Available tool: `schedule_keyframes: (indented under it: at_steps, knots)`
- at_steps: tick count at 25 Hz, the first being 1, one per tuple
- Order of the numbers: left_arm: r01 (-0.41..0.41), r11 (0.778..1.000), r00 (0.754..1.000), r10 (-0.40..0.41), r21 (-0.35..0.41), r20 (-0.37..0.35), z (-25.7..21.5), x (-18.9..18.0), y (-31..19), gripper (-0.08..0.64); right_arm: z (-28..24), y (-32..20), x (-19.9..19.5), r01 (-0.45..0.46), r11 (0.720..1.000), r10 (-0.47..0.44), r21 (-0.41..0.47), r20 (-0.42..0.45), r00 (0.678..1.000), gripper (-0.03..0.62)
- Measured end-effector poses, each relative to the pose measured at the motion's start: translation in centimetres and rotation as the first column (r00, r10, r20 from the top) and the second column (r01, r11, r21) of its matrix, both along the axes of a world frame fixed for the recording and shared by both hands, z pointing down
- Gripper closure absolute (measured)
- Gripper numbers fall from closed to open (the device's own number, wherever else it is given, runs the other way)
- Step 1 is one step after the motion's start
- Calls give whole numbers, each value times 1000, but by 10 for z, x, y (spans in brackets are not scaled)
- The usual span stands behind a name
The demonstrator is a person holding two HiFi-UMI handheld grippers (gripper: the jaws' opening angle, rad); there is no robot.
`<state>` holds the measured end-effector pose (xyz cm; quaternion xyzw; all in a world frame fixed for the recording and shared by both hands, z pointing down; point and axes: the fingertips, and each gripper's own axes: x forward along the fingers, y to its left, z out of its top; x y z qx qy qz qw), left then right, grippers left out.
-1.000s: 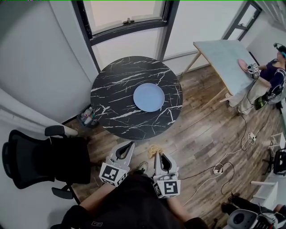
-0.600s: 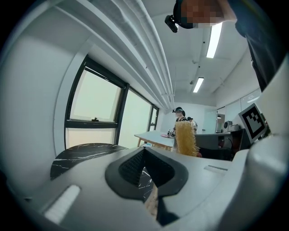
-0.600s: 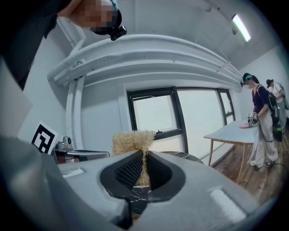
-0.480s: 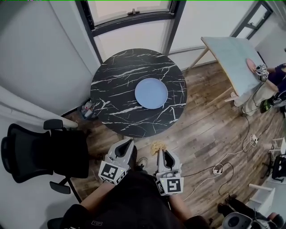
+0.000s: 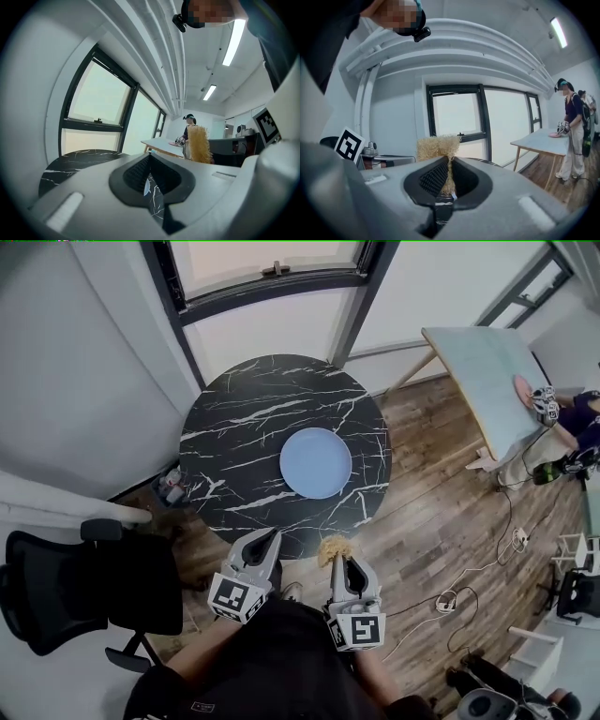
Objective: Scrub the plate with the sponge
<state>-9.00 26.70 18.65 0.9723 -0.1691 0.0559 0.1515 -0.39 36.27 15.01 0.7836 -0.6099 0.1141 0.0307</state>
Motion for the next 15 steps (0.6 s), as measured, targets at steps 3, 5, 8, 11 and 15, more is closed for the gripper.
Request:
schedule_keyframes:
  at_steps: [3,5,8,11,15]
  knots:
    - [-32,999,999,32,-31,11,10,11,-24,556,1,-30,12,-20,1000,20,-19,5,1000,571]
    - [-47,998,999,48,-46,19,17,17,-40,542,1,-49,19,-27,999,27,-25,4,1000,571]
    - [-62,996,997,64,-71,31,30,23,-57,536,6,-71,26,-28,999,28,-44,-14,1000,571]
    - [-59,994,996,64,-95,55,45,28,-73,521,14,-92,35,-19,998,17,-61,-26,1000,571]
    - [-24,989,995,38,-147,95,66,36,-86,512,18,-114,49,14,997,-16,-71,-35,999,571]
